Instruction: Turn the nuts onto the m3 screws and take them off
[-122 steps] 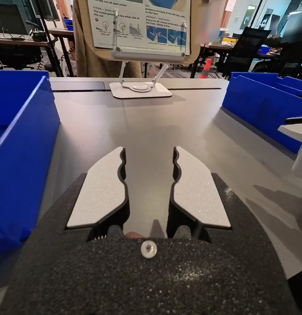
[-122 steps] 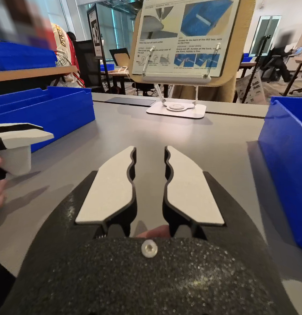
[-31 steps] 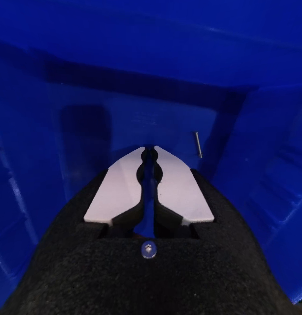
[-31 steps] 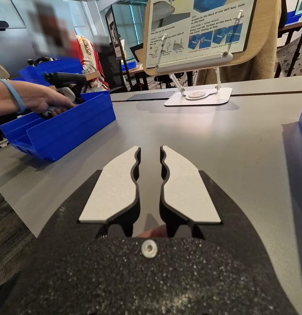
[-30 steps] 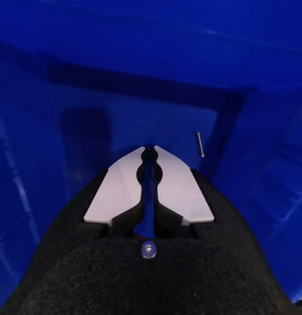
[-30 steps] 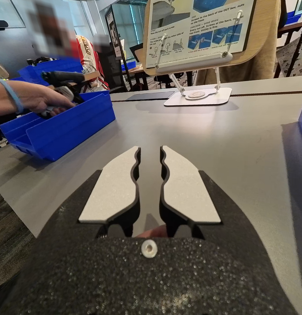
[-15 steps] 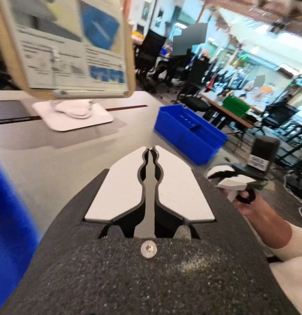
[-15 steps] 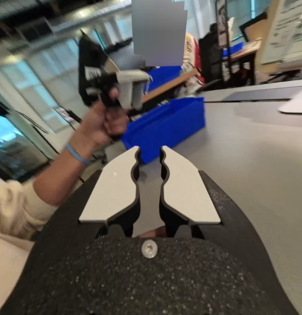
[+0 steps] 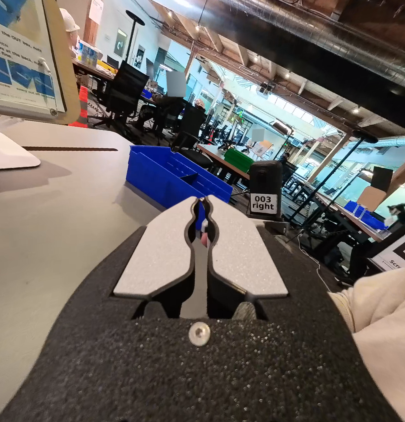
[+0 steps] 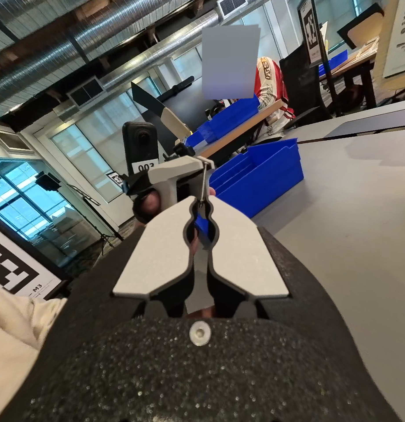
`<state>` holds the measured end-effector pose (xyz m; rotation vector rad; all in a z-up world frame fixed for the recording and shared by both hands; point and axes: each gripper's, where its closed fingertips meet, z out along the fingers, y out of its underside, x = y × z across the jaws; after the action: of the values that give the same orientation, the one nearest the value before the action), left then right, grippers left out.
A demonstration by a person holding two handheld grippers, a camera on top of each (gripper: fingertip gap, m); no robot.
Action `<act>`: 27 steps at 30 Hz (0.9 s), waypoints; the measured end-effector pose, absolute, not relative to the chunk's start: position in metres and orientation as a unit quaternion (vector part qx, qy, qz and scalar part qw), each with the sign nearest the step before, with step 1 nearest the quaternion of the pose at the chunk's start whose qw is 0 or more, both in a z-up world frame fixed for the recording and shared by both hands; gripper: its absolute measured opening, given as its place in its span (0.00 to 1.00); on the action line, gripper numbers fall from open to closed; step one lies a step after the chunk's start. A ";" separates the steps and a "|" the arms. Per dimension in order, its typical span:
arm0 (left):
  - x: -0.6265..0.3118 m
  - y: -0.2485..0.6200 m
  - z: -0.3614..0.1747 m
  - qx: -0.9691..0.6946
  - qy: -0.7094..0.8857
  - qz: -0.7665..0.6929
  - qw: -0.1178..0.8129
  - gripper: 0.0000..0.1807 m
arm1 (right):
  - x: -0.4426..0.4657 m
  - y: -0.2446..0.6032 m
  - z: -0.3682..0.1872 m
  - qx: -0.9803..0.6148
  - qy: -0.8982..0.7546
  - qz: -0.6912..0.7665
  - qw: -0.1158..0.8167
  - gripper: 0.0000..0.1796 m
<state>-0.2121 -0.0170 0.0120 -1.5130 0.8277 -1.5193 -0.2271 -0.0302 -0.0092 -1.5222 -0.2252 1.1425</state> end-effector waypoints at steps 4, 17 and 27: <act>-0.213 -0.023 0.008 -0.598 0.342 -0.605 0.400 0.02 | -0.221 -0.035 -0.012 -0.656 -0.126 0.465 0.581 0.03; -0.216 -0.070 -0.034 -0.564 0.496 -0.557 0.355 0.02 | -0.215 -0.059 -0.012 -0.670 -0.306 0.432 0.520 0.03; -0.217 -0.075 -0.038 -0.547 0.519 -0.526 0.394 0.08 | -0.220 -0.066 -0.016 -0.672 -0.289 0.467 0.497 0.03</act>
<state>-0.2169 -0.0747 -0.0381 -1.3880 1.3167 -1.3336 -0.2201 -0.0663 -0.0164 -1.6278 -0.7011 1.1309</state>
